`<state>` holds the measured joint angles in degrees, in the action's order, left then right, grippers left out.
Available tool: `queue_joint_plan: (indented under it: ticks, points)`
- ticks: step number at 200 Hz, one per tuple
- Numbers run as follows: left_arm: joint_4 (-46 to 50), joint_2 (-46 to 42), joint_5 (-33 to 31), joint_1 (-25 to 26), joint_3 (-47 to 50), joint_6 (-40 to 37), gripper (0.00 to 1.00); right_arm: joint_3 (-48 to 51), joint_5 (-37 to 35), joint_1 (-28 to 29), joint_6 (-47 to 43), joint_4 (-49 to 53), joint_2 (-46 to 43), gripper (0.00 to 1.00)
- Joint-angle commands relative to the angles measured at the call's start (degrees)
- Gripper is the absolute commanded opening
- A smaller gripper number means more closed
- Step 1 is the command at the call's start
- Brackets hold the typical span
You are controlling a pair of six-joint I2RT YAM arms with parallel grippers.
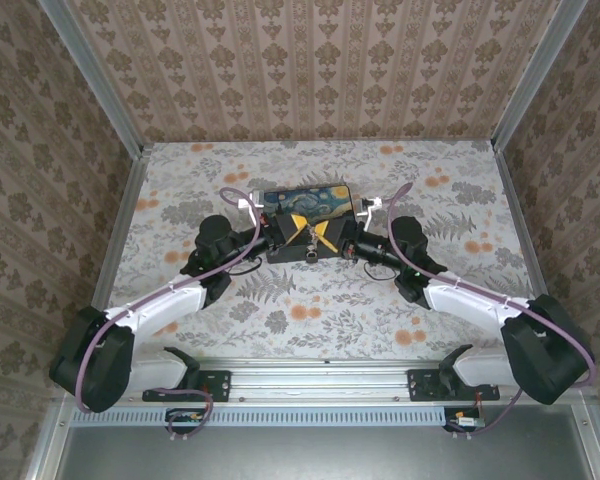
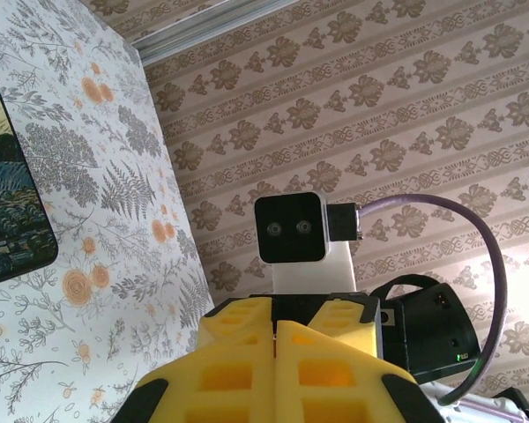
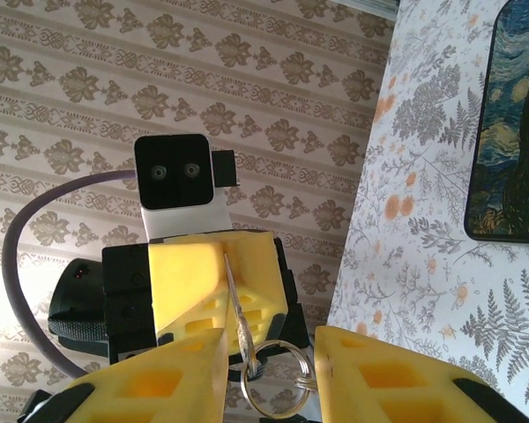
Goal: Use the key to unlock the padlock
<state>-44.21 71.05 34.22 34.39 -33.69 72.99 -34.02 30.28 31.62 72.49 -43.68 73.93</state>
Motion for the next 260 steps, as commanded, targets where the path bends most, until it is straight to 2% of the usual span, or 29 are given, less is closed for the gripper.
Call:
queue_joint_plan:
  ticks: [1, 121, 260]
  points:
    - [-3.17, -1.25, -0.46, -0.11, 0.97, 0.83, 0.00, -0.15, -0.68, 0.55, 1.50, -5.13, 1.24, 0.32]
    - [-4.81, -1.70, -1.36, -0.73, 2.23, 1.03, 0.00, -0.34, -1.20, 2.83, 2.75, -6.94, 2.00, 0.25]
    - [-5.83, -1.61, -1.35, -0.73, 2.82, 1.45, 0.00, -0.26, -4.37, 3.54, 4.60, -12.21, 3.66, 0.21]
